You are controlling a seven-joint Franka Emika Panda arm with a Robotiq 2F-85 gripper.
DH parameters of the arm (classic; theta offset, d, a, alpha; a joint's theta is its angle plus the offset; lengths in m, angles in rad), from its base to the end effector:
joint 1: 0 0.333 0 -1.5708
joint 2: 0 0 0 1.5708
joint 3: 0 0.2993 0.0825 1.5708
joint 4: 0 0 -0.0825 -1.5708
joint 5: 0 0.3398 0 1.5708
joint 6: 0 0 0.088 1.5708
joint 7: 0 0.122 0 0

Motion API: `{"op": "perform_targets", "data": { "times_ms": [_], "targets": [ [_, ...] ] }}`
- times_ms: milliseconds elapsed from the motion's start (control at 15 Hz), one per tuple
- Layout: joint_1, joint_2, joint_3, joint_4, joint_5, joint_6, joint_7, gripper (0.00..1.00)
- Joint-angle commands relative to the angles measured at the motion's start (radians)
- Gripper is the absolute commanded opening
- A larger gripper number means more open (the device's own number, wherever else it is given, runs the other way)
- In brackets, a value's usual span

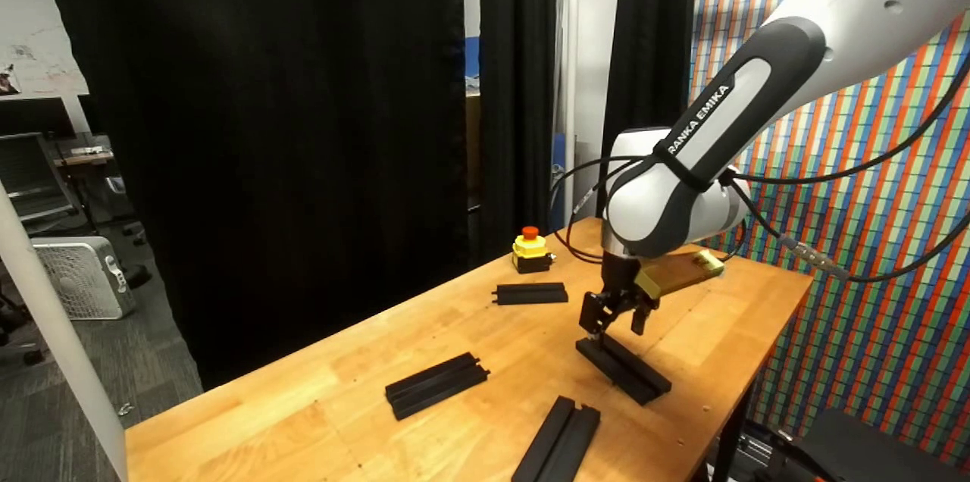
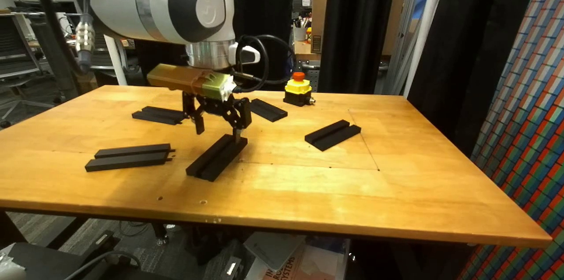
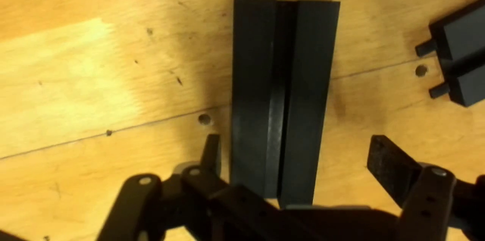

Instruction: Arrange the black objects together on the table

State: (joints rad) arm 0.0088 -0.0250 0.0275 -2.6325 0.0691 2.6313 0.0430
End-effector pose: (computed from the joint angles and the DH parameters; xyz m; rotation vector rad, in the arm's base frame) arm 0.4096 0.0136 0.2639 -3.1050 0.1034 -0.0349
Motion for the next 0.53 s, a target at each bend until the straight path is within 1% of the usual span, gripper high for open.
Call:
{"op": "perform_targets", "data": {
  "times_ms": [0,200,467],
  "targets": [
    [-0.035,-0.099,-0.033,0.012,-0.075,-0.037,0.103,1.0],
    [-0.09,-0.102,-0.072,0.045,-0.117,-0.031,0.137,1.0],
    [-0.15,-0.04,-0.134,0.114,-0.117,-0.011,0.103,1.0]
  ]
}}
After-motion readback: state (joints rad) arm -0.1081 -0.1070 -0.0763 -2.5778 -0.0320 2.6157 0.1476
